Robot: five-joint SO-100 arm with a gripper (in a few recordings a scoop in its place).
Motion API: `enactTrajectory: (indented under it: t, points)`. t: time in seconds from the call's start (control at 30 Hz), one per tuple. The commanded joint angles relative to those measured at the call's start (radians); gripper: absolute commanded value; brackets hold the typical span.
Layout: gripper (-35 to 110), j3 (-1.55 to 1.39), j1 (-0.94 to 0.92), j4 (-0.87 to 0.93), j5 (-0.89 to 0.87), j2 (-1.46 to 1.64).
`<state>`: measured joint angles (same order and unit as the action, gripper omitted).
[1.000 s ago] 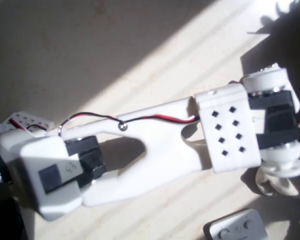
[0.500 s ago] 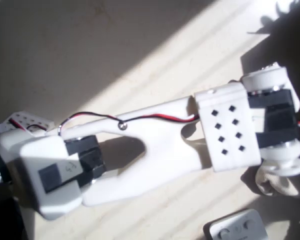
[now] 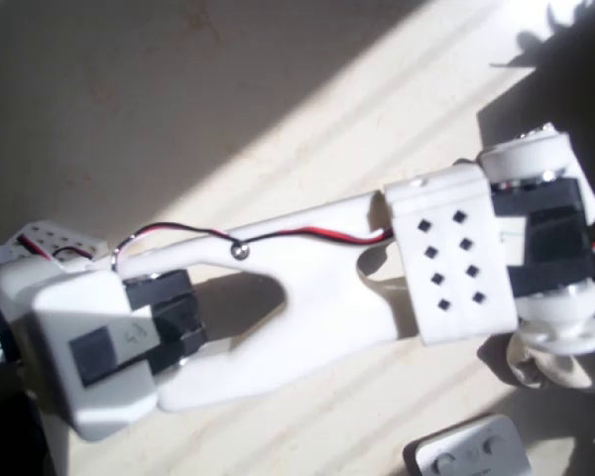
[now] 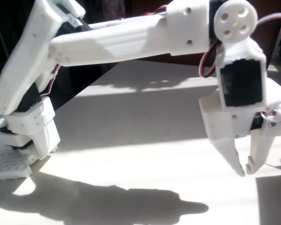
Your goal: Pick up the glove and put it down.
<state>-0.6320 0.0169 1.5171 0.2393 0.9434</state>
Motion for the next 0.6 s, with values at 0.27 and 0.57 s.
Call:
enactTrajectory:
  t: [0.27, 0.57]
  points:
    - [1, -0.494, 0.002, -0.137, 0.005, 0.515]
    - [1, -1.012, 0.002, -0.399, 0.008, 0.910]
